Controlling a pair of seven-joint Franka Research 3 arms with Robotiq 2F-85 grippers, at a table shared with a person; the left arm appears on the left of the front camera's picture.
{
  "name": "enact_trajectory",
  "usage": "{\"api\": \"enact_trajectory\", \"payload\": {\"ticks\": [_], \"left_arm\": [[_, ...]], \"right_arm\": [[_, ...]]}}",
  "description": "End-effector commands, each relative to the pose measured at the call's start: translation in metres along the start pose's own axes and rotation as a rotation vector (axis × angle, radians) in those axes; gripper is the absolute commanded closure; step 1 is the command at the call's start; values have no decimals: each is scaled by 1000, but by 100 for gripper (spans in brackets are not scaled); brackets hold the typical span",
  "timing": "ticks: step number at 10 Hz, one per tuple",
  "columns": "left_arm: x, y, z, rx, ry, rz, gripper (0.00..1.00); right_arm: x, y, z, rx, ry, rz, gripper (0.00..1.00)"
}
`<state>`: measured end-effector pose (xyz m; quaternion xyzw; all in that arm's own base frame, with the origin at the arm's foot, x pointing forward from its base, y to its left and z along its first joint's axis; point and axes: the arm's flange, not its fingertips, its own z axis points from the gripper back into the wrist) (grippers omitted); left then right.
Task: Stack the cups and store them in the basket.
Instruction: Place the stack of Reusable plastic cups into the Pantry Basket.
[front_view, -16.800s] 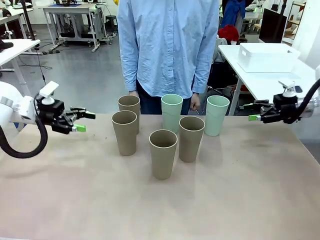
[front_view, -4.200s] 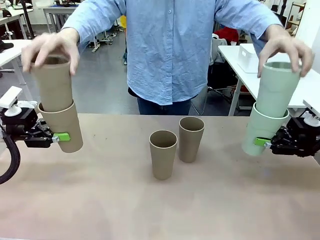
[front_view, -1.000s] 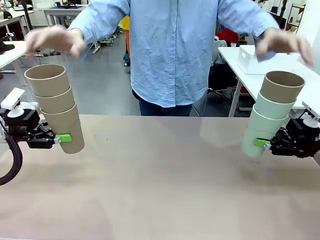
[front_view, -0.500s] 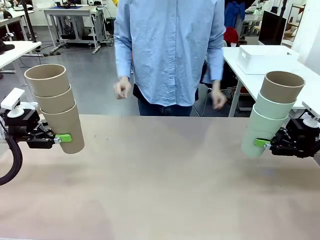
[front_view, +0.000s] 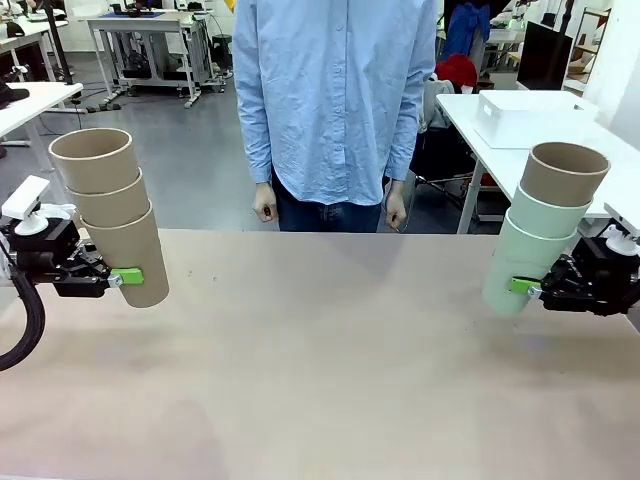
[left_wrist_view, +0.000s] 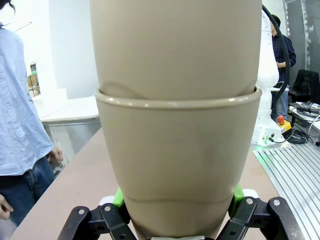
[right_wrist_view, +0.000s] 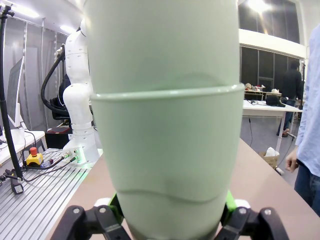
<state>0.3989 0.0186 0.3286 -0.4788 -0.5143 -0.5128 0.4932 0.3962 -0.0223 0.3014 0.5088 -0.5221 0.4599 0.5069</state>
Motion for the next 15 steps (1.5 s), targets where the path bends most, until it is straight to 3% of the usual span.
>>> {"api": "enact_trajectory", "payload": {"ticks": [1,15], "left_arm": [[4,1,0,-7,-9,-7,15],[4,1,0,-7,-9,-7,15]], "right_arm": [[5,-2,1,-4,-7,12,16],[5,-2,1,-4,-7,12,16]]}}
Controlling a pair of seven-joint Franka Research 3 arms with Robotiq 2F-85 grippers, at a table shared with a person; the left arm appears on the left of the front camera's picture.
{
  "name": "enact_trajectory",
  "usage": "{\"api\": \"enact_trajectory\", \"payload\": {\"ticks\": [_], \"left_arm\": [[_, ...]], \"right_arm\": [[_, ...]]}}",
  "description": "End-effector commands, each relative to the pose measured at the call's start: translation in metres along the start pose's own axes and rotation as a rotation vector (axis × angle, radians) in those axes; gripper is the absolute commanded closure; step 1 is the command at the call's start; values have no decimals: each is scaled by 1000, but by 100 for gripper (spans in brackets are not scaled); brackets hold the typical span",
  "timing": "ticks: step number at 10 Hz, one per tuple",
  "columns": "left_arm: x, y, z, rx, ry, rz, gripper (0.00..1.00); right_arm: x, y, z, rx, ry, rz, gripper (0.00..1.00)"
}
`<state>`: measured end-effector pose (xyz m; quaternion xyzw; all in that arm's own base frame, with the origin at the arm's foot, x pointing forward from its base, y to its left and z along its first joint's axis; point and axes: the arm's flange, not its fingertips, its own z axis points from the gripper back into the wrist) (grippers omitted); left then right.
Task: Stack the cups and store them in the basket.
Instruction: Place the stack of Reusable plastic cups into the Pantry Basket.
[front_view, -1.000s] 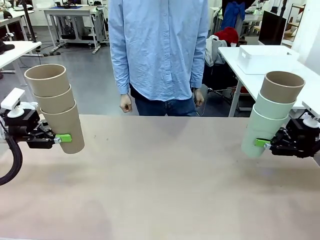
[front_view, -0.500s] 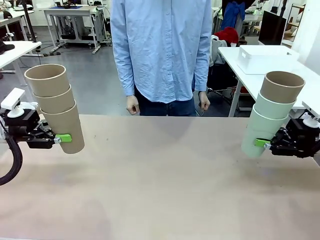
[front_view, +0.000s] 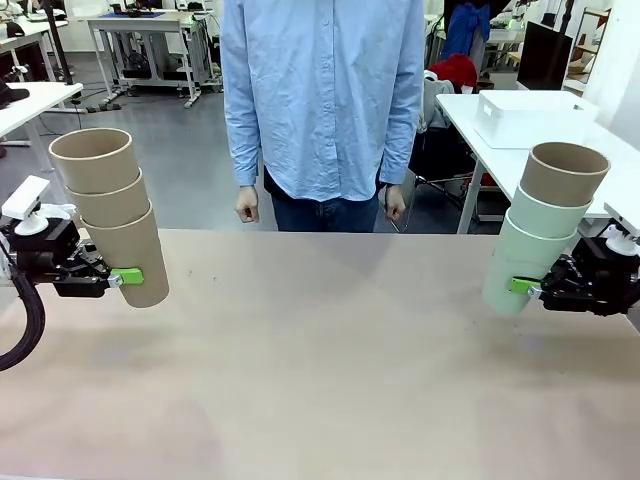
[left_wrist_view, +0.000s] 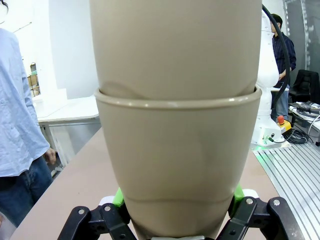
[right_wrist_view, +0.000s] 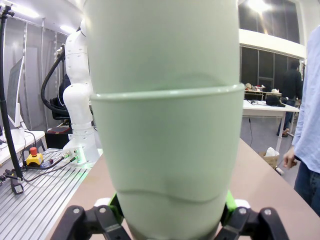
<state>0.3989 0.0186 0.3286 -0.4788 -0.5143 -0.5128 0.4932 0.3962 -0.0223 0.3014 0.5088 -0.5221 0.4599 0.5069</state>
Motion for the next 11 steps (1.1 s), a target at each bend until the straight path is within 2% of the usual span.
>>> {"api": "enact_trajectory", "payload": {"ticks": [1,11], "left_arm": [[4,1,0,-7,-9,-7,15],[4,1,0,-7,-9,-7,15]], "right_arm": [[5,-2,1,-4,-7,12,16],[5,-2,1,-4,-7,12,16]]}}
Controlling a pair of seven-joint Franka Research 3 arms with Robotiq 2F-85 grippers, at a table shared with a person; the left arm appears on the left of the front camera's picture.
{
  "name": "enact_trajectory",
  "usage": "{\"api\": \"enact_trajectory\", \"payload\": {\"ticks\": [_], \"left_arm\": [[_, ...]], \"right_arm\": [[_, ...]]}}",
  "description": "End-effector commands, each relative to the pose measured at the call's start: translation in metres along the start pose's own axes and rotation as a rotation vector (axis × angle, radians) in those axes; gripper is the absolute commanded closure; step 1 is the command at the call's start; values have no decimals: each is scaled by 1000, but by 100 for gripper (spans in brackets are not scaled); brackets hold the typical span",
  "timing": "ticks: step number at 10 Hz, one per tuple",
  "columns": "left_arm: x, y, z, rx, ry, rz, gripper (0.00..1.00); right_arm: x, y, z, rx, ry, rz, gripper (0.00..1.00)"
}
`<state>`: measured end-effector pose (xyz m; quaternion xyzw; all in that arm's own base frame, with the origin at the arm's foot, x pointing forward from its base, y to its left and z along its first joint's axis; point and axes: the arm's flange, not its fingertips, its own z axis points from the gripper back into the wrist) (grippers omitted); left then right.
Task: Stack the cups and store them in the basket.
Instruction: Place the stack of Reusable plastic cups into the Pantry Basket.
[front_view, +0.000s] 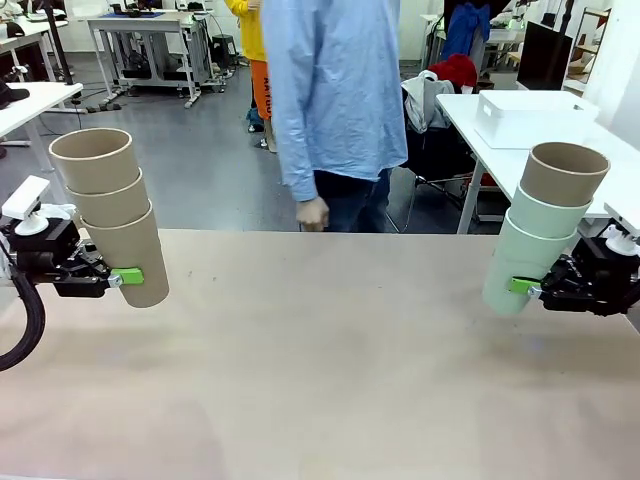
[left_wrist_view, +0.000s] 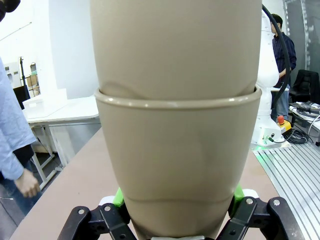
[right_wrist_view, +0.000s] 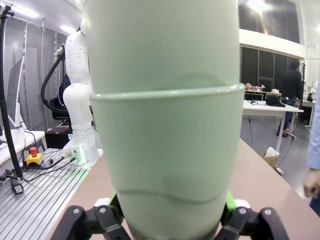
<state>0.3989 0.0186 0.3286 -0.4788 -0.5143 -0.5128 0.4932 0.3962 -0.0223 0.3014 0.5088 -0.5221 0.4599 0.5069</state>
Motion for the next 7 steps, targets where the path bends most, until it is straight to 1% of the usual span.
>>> {"api": "enact_trajectory", "payload": {"ticks": [1,7], "left_arm": [[4,1,0,-7,-9,-7,15],[4,1,0,-7,-9,-7,15]], "right_arm": [[5,-2,1,-4,-7,12,16],[5,-2,1,-4,-7,12,16]]}}
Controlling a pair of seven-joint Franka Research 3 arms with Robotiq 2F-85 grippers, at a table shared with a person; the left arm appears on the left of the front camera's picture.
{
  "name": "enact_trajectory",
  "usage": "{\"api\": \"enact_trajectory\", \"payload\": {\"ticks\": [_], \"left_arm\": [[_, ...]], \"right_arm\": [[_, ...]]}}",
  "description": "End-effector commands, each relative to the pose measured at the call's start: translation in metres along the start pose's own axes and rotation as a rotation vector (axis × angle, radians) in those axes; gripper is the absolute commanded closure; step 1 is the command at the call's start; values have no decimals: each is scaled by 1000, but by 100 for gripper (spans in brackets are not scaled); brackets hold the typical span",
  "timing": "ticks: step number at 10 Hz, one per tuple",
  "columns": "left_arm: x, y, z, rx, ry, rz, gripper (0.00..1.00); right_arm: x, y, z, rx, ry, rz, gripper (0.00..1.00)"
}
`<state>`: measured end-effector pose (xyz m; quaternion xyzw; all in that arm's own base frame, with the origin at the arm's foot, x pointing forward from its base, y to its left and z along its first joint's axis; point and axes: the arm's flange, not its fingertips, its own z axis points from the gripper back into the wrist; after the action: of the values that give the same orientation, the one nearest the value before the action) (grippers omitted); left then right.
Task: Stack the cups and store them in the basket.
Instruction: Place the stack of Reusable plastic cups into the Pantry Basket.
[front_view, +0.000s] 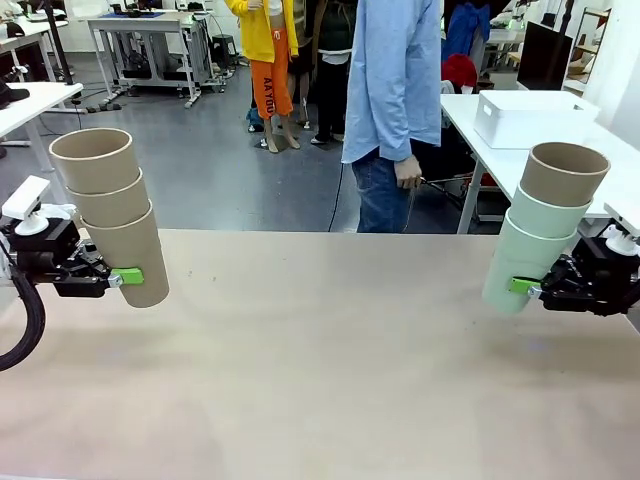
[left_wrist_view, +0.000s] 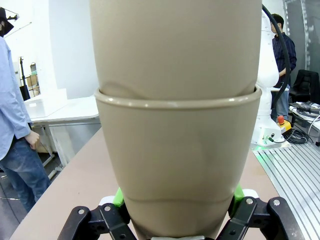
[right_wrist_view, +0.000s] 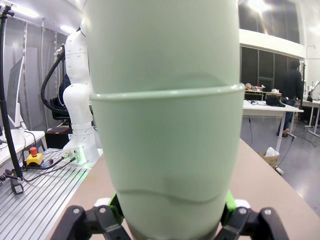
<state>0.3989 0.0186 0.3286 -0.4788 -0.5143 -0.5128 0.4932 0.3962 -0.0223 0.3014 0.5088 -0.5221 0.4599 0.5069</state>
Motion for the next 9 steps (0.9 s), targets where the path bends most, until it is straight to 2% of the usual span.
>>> {"api": "enact_trajectory", "payload": {"ticks": [1,9], "left_arm": [[4,1,0,-7,-9,-7,15],[4,1,0,-7,-9,-7,15]], "right_arm": [[5,-2,1,-4,-7,12,16],[5,-2,1,-4,-7,12,16]]}}
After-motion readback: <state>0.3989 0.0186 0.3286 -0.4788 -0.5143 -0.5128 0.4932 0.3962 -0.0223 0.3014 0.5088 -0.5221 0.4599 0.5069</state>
